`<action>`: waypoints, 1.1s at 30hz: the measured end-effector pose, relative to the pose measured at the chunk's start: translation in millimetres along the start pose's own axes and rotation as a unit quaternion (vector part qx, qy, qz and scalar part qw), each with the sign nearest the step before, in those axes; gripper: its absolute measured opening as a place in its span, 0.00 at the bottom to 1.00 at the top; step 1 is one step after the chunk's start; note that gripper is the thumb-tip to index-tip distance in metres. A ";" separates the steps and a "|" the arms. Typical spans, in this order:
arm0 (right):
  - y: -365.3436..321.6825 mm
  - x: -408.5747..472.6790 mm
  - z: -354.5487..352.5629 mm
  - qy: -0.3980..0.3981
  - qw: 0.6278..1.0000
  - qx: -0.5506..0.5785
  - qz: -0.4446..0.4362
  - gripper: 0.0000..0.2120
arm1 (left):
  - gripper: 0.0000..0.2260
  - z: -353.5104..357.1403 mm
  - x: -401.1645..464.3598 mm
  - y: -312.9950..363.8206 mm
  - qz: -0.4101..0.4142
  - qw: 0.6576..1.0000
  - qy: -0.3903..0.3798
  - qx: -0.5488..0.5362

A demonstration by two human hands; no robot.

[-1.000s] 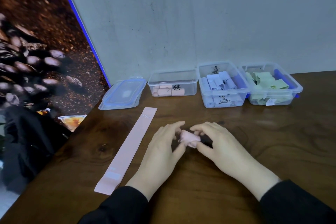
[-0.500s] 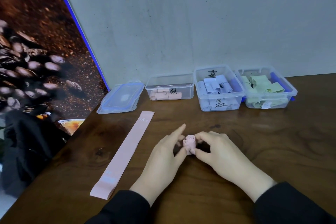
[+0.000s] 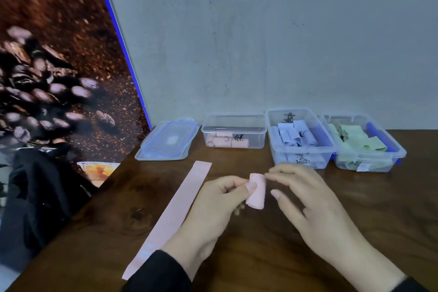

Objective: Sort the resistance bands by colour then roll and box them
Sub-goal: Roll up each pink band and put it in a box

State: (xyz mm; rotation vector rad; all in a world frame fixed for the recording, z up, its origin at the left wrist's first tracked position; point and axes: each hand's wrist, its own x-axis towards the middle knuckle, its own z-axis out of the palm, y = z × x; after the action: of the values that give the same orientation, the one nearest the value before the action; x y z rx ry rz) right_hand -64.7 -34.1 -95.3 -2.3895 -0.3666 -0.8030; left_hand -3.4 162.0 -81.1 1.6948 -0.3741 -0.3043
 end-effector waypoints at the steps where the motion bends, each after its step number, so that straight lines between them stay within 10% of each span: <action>1: -0.8 8.4 -0.2 -0.013 0.999 -0.022 -0.035 0.16 | 0.11 -3.2 5.1 4.9 -0.010 0.999 -0.018 -0.037; 8: 6.1 71.8 -1.4 -0.063 0.989 -0.076 -0.112 0.19 | 0.14 -23.6 41.8 24.5 -0.115 0.955 -0.081 -0.261; 18: 28.7 186.7 25.5 -0.129 0.957 -0.191 -0.178 0.11 | 0.22 -63.6 123.0 24.0 -0.105 0.949 -0.033 -0.295; 24: 63.7 258.4 55.8 -0.198 0.941 -0.267 -0.065 0.13 | 0.11 -100.5 173.0 -33.6 0.095 0.945 0.297 0.096; 28: 84.4 289.8 96.0 -0.277 0.914 -0.296 0.001 0.26 | 0.14 -102.3 191.3 -71.6 0.184 0.888 0.287 0.307; 33: 104.3 305.8 142.5 -0.336 0.881 -0.332 0.002 0.10 | 0.20 -93.6 192.7 -72.5 0.207 0.865 0.274 0.366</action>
State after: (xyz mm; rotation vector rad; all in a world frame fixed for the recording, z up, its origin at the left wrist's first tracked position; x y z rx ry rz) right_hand 283.7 -8.4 -43.6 -3.2902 -0.3908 -0.0297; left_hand 215.5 176.7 -136.2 2.2700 -0.4405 0.7235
